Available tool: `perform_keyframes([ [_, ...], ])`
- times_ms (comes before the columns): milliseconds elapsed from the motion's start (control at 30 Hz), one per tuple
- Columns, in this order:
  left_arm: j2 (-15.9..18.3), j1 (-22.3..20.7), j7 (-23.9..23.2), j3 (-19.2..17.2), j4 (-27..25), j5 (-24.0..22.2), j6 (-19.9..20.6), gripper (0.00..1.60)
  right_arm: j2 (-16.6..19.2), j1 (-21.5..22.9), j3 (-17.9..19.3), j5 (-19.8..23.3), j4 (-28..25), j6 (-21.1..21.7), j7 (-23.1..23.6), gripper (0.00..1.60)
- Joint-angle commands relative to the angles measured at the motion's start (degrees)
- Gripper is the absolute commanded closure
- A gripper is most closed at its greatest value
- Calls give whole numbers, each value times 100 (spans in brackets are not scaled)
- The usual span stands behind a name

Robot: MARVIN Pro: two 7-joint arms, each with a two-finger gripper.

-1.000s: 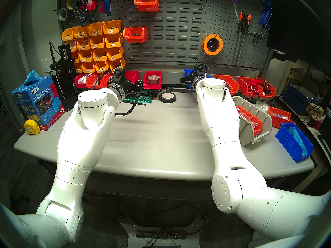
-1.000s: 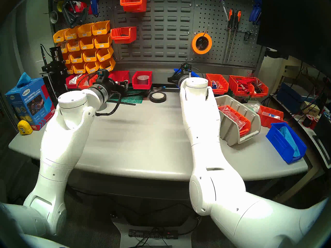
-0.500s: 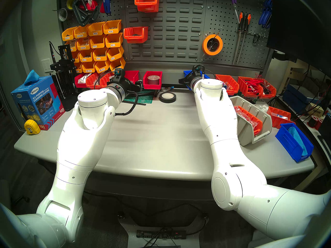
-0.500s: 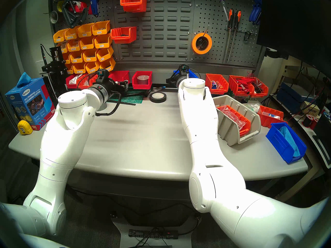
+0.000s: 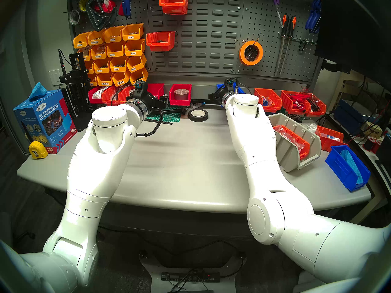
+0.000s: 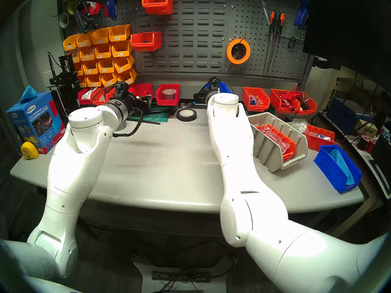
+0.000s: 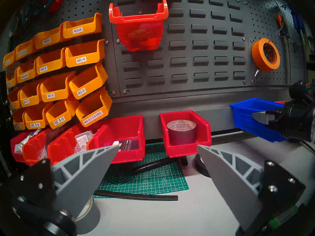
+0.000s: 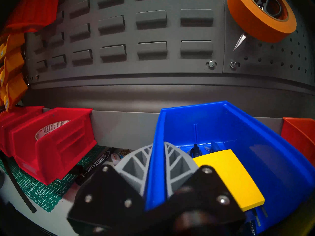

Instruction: Hang all the unorganized tool boxes onto the wall

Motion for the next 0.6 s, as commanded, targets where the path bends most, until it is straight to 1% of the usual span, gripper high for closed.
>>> perform_keyframes([
  [0, -7, -103, -5, -12, -72, 4, -44, 0, 101, 588, 136, 18, 212, -263, -108, 160],
  [133, -3, -102, 1, -10, -73, -4, -42, 0, 90, 693, 154, 43, 265, -240, -121, 160],
  [167, -2, -102, 2, -9, -73, -6, -41, 0, 95, 613, 148, 47, 158, -253, -115, 160],
  [200, 0, -101, 4, -9, -73, -8, -41, 0, 104, 707, 169, 57, 263, -241, -120, 160],
  [233, 0, -101, 5, -8, -73, -10, -40, 0, 120, 623, 166, 55, 169, -266, -122, 160],
  [267, 2, -101, 7, -8, -73, -12, -40, 0, 137, 716, 182, 61, 275, -249, -117, 160],
  [300, 3, -101, 8, -7, -73, -14, -40, 0, 151, 643, 176, 63, 176, -260, -108, 160],
  [367, 5, -101, 11, -6, -73, -18, -39, 0, 167, 724, 199, 78, 216, -228, -106, 160],
  [400, 6, -100, 12, -5, -73, -20, -39, 0, 162, 626, 208, 93, 86, -241, -111, 160],
  [433, 8, -100, 13, -4, -73, -22, -38, 0, 166, 697, 244, 120, 142, -223, -112, 160],
  [567, 12, -99, 19, -2, -72, -29, -37, 0, 154, 704, 350, 226, 34, -163, -109, 160],
])
